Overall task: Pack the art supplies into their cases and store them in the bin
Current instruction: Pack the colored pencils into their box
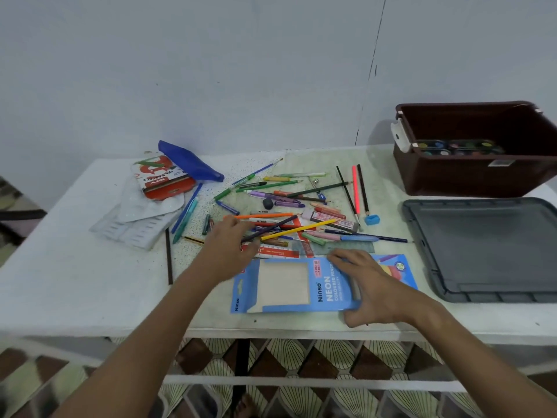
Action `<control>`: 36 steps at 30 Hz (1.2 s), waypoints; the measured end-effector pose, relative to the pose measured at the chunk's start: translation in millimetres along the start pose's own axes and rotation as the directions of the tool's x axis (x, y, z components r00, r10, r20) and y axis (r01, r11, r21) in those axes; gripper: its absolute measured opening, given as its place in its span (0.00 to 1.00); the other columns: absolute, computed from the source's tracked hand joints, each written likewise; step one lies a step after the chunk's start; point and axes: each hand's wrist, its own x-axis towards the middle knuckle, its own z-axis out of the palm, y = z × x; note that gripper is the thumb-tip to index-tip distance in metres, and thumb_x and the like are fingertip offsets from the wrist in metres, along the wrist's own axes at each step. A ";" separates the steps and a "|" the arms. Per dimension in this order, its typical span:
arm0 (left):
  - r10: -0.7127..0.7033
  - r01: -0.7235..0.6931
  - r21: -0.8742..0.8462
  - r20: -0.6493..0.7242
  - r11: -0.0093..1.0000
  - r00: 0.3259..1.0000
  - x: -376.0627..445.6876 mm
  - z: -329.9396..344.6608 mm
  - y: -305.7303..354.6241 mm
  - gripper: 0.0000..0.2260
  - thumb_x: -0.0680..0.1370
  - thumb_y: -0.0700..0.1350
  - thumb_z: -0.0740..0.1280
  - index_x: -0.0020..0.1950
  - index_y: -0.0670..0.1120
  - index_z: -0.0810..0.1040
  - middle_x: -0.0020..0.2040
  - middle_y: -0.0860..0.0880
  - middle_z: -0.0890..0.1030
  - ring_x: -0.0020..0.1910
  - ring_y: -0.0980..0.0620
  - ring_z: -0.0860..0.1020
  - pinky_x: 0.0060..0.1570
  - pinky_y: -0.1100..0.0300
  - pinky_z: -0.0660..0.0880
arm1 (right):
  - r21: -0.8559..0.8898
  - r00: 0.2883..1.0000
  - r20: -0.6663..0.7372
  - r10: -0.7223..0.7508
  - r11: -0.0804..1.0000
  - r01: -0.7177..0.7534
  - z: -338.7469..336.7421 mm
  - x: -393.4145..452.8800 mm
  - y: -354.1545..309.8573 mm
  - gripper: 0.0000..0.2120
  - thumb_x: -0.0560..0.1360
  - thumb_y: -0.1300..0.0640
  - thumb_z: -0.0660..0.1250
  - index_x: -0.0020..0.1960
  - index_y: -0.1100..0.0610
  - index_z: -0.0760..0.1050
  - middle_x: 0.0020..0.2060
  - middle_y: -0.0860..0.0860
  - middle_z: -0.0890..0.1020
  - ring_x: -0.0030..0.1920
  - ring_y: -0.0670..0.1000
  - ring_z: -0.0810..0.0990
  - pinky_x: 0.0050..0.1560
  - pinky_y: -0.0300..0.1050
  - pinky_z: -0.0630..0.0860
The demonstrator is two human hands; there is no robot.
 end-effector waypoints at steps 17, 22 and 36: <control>0.029 -0.078 0.241 0.199 0.967 0.980 67.3 27.2 41.9 0.23 0.76 0.58 0.66 0.66 0.48 0.73 0.54 0.45 0.74 0.50 0.46 0.75 0.43 0.56 0.70 | 0.112 0.922 -0.378 0.080 0.993 -0.041 -17.9 35.2 20.6 0.21 0.75 0.51 0.69 0.66 0.55 0.74 0.62 0.49 0.75 0.64 0.50 0.70 0.64 0.40 0.64; 0.070 -0.128 0.239 0.236 0.963 0.969 73.6 16.9 44.0 0.13 0.78 0.49 0.66 0.61 0.47 0.77 0.51 0.46 0.77 0.44 0.47 0.76 0.43 0.54 0.74 | 0.139 0.816 -0.507 0.276 0.961 -0.238 -43.1 79.2 41.2 0.12 0.75 0.58 0.67 0.57 0.61 0.80 0.52 0.56 0.83 0.52 0.55 0.79 0.54 0.42 0.71; 0.107 -0.183 0.221 0.316 0.958 0.943 93.3 13.8 38.3 0.10 0.76 0.44 0.64 0.56 0.48 0.78 0.46 0.49 0.72 0.43 0.50 0.74 0.40 0.54 0.74 | -0.212 0.948 -0.264 0.178 0.948 -0.238 -93.8 122.9 119.0 0.26 0.74 0.74 0.59 0.65 0.52 0.76 0.67 0.52 0.72 0.67 0.54 0.71 0.66 0.42 0.66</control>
